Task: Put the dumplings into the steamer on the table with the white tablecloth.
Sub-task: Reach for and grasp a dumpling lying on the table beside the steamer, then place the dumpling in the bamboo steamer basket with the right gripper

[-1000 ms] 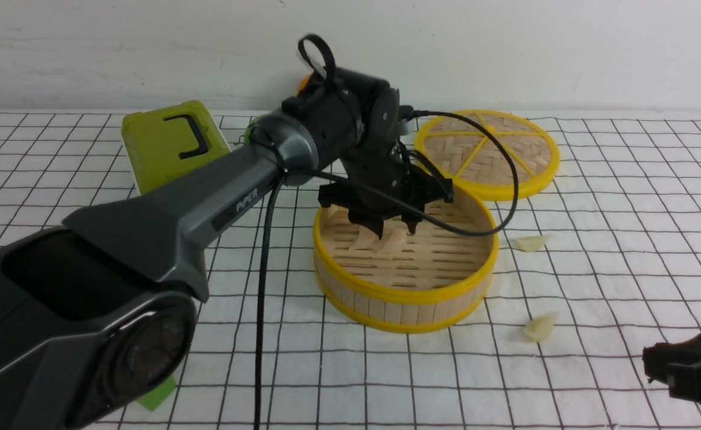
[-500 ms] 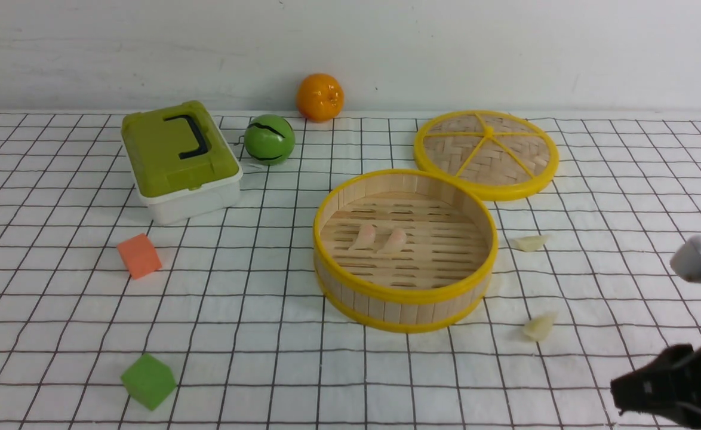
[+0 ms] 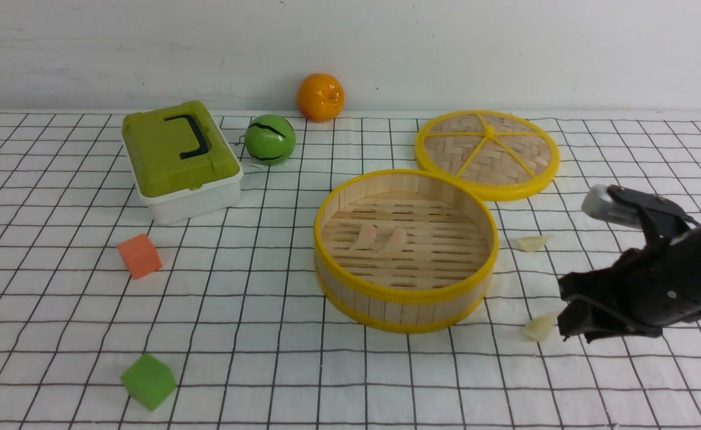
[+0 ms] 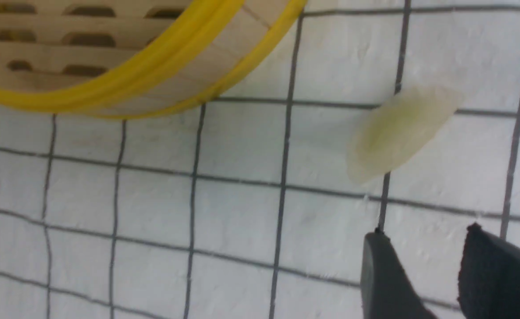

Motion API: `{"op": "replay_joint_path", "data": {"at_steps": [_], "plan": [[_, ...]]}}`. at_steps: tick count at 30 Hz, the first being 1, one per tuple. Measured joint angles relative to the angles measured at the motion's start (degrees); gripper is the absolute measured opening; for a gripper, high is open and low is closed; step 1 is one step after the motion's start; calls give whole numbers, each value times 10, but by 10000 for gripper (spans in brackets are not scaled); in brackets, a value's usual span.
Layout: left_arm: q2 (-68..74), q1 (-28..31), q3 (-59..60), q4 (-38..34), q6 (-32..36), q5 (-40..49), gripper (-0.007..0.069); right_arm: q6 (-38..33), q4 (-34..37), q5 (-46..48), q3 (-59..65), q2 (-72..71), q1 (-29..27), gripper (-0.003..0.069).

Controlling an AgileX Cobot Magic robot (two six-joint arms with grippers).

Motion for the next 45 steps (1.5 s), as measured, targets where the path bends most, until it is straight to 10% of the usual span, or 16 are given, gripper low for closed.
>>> {"op": "replay_joint_path", "data": {"at_steps": [14, 22, 45], "plan": [[-238, 0, 122, 76, -38, 32, -13, 205, -183, -10, -115, 134, 51, 363], [-184, 0, 133, 96, -44, 14, -13, 175, -164, -12, -118, 146, 67, 136], [-129, 0, 186, 148, -44, -62, -13, 78, -68, 2, -339, 185, 132, 128]]}}
